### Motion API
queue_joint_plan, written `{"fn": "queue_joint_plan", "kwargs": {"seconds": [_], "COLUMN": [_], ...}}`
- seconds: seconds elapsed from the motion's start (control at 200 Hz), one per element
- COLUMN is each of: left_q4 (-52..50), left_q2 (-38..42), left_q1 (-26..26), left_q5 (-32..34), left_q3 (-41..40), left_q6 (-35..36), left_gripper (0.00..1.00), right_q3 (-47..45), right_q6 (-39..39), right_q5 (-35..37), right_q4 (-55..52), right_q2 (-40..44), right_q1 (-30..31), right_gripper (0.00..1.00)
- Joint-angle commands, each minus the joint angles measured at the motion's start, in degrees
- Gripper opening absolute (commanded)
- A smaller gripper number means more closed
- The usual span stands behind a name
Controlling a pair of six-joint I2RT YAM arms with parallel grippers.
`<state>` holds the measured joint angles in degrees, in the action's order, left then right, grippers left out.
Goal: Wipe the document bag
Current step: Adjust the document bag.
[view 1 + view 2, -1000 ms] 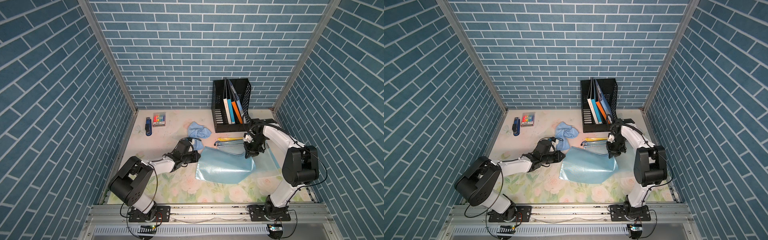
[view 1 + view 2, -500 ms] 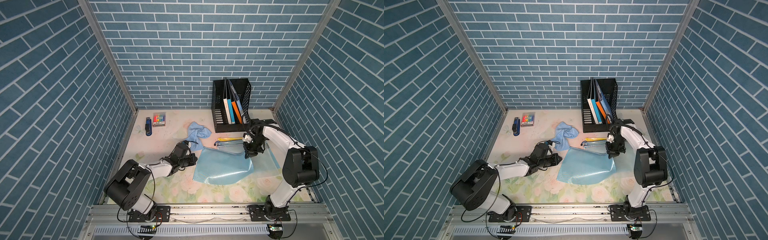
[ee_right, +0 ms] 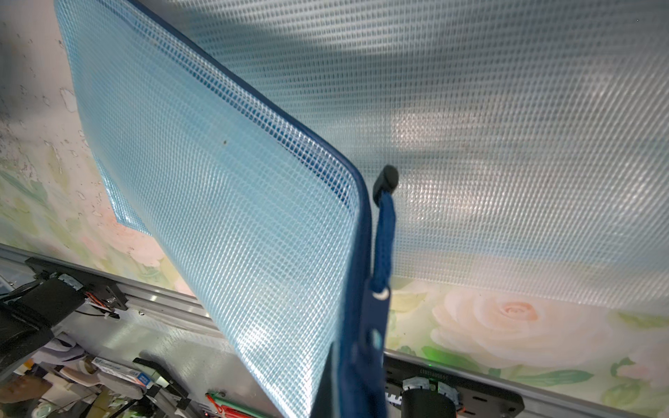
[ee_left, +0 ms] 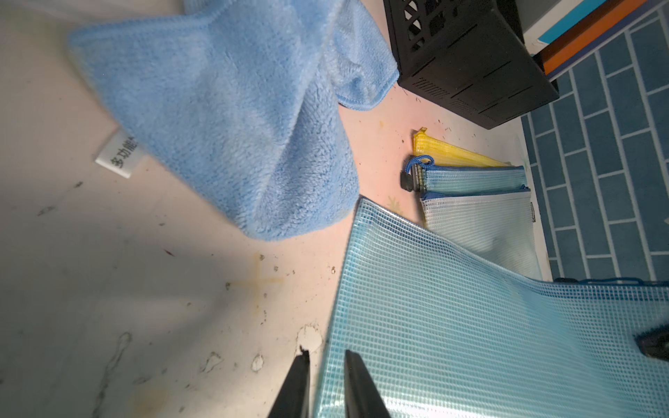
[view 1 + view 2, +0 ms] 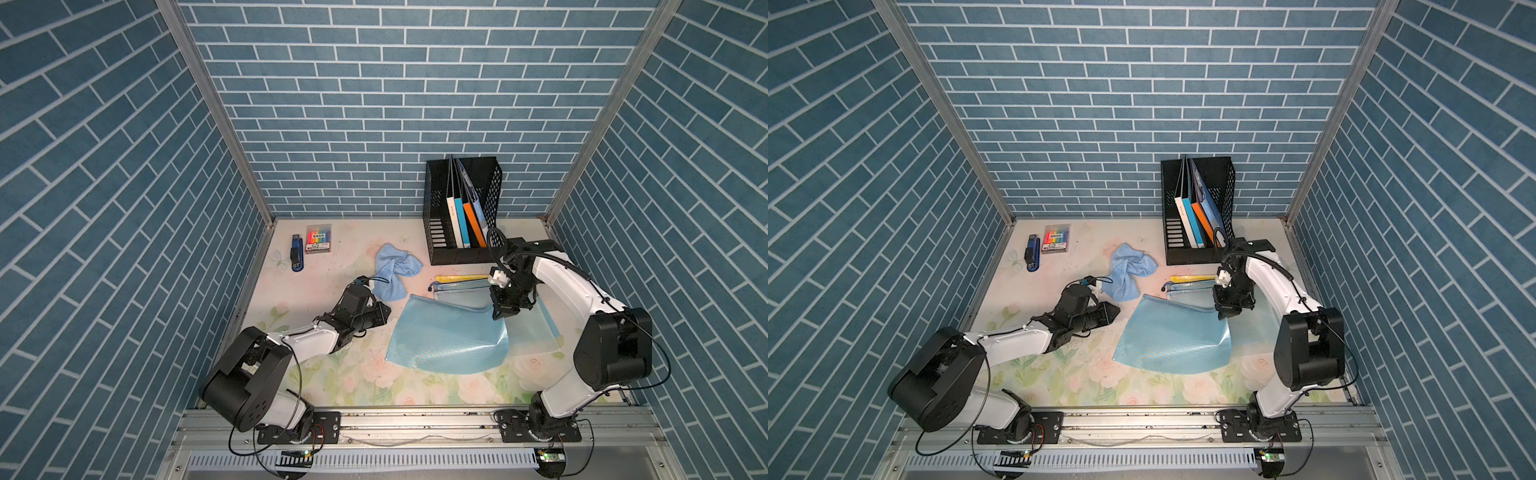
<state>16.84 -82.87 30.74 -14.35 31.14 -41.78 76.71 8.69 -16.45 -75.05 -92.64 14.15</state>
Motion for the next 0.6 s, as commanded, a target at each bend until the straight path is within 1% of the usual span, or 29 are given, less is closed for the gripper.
{"fn": "queue_joint_plan", "kwargs": {"seconds": [0.0,0.07,0.165,0.265,0.305,0.37,0.43,0.48,0.545,0.575,0.595], "left_q4": [0.39,0.34,0.90,1.87,2.04,2.61,2.97,3.01,3.47,3.87,4.03], "left_q2": [0.70,0.69,0.18,-0.74,-0.92,-1.05,-0.99,-0.86,-0.61,-0.58,-0.58], "left_q1": [-0.68,-0.89,-1.02,-1.03,-1.03,-0.98,-1.00,-1.08,-1.01,-0.99,-0.99], "left_q5": [0.56,0.34,-0.23,-1.36,-1.93,-2.65,-3.16,-3.53,-3.83,-4.14,-4.19], "left_q3": [-0.30,-0.21,-0.41,-0.55,-0.55,-0.87,-1.28,-1.66,-1.69,-3.21,-3.50], "left_q6": [0.04,0.03,-0.07,-0.57,-0.58,-0.71,-0.92,-1.11,-1.15,-1.36,-1.41], "left_gripper": [0.24,0.25,0.27,0.29,0.30,0.31,0.32,0.32,0.35,0.35,0.36], "right_q3": [2.96,5.53,5.65,3.95,4.13,5.16,6.61,7.95,8.50,8.38,8.10], "right_q6": [1.22,1.38,0.39,-0.61,-1.13,-3.15,-4.03,-4.23,-4.44,-4.18,-4.08], "right_q5": [-1.37,0.76,2.67,3.03,4.50,8.14,10.93,11.00,8.36,7.71,6.92], "right_q4": [-5.42,-8.11,-10.07,-7.56,-7.24,-6.92,-6.06,-5.57,-3.36,-2.20,-1.51], "right_q2": [3.29,4.63,3.84,-0.12,-2.56,-6.79,-10.15,-12.09,-12.74,-12.78,-12.83], "right_q1": [0.94,0.83,-0.32,-2.92,-3.31,-3.72,-4.85,-5.91,-6.33,-6.33,-6.38], "right_gripper": [0.04,0.06,0.12,0.12,0.12,0.11,0.07,0.05,0.03,0.00,0.00]}}
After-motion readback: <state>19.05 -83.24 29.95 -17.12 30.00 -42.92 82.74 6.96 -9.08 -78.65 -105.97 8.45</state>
